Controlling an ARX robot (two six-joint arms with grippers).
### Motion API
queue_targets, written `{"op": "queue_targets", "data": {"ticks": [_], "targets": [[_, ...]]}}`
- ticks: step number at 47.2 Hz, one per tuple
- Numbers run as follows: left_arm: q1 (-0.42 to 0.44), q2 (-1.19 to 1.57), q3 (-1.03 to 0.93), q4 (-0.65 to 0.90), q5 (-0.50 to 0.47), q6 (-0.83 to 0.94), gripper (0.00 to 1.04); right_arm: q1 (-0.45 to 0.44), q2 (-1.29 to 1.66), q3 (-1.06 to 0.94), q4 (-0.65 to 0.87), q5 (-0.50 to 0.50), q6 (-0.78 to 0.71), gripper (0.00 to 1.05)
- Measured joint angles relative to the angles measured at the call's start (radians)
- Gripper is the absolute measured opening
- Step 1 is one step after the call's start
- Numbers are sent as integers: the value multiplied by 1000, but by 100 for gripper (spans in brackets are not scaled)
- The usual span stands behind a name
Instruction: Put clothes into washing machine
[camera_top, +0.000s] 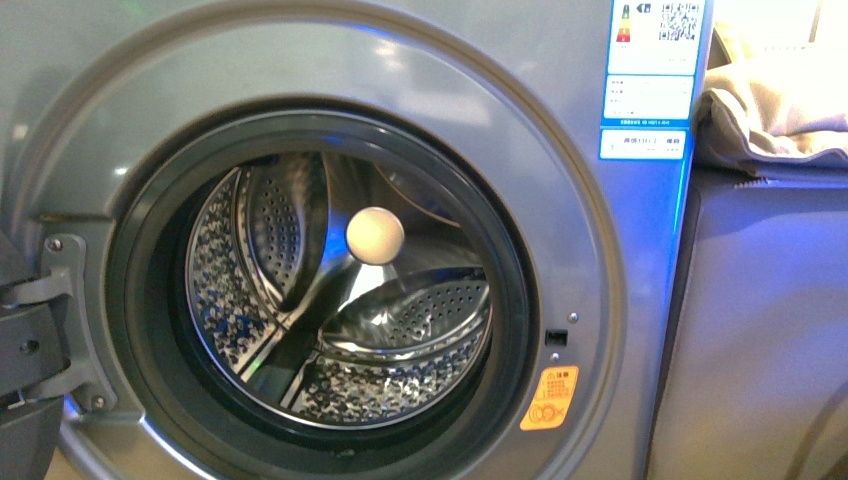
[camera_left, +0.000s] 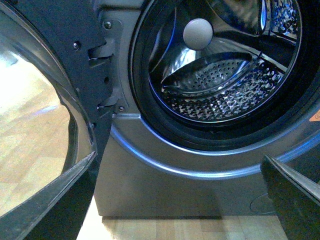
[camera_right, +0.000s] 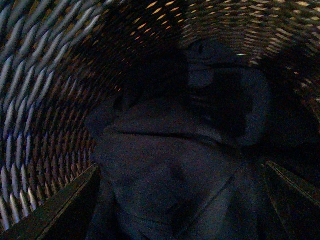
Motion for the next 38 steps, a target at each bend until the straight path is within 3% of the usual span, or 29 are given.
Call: {"op": "queue_targets", "data": {"ticks": [13,38], "targets": [[0,0,0,0,0,0,98,80,67,99,-51,6,36,97],[0,0,0,0,0,0,98,69,280,281,-95,24,23,97]]}}
